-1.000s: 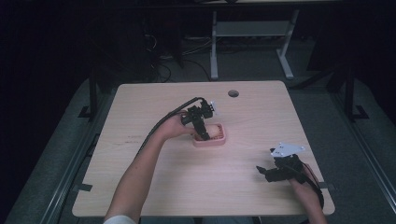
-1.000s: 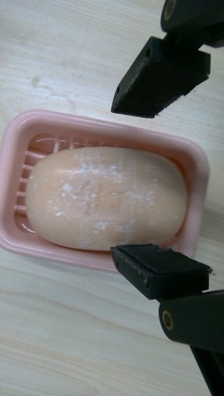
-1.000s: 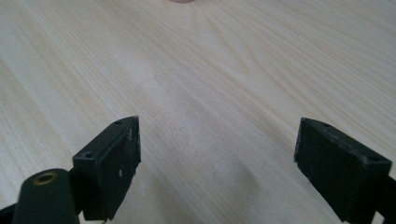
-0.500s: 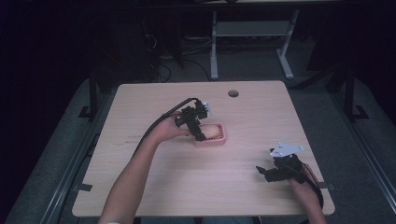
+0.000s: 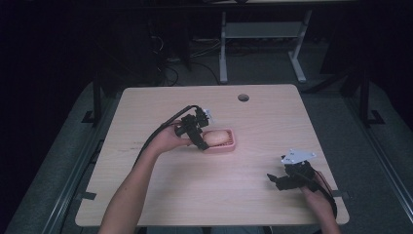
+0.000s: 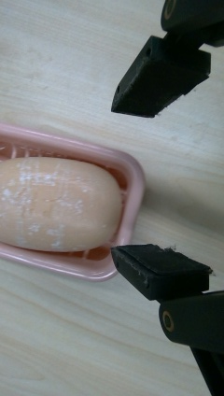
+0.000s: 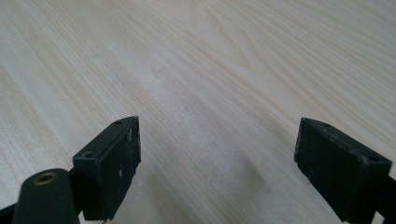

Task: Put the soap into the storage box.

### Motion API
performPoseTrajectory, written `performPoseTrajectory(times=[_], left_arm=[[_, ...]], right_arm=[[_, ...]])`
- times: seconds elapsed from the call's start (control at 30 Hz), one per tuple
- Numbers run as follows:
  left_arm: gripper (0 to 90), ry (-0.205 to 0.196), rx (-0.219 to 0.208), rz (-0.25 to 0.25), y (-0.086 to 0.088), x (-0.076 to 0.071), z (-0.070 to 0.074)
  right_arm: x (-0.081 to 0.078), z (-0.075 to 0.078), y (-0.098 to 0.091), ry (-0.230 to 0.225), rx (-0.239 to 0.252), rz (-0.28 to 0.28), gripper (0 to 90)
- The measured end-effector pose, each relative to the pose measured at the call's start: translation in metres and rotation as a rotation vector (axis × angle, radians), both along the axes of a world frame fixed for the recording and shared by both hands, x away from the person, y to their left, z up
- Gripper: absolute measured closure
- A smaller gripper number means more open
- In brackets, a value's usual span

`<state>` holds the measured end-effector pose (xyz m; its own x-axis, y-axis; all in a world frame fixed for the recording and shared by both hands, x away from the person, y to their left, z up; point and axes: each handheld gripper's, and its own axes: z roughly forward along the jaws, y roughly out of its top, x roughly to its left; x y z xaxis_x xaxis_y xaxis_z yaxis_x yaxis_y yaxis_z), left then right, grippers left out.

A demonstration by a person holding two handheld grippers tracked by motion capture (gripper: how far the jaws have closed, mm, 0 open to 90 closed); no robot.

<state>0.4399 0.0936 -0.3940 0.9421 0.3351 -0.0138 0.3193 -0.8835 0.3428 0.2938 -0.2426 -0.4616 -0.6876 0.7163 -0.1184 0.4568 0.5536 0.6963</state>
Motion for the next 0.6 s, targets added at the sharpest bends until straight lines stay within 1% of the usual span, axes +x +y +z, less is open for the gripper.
performPoseTrajectory(times=[0.03,0.07,0.13,0.37,0.43,0.6], left_arm=[[25.5,-0.002,0.004,-0.005,0.001,0.000,0.001],[25.5,0.004,-0.009,0.005,0.003,-0.002,0.001],[25.5,-0.002,-0.007,0.003,0.006,-0.003,0.001],[25.5,-0.002,-0.005,0.014,0.014,-0.011,0.000],[25.5,0.001,-0.015,0.018,0.017,-0.013,0.000],[25.5,-0.003,-0.017,0.014,0.021,-0.017,-0.002]], right_arm=[[0.000,0.000,0.000,0.001,-0.001,-0.001,14.0],[0.000,0.000,0.000,0.001,-0.001,-0.001,13.9],[0.000,-0.001,0.000,0.004,-0.004,0.001,14.0],[0.001,-0.001,0.001,0.003,-0.010,0.001,14.0],[0.001,-0.001,0.002,0.004,-0.010,-0.002,14.0],[0.001,-0.002,0.002,0.004,-0.014,-0.004,14.0]])
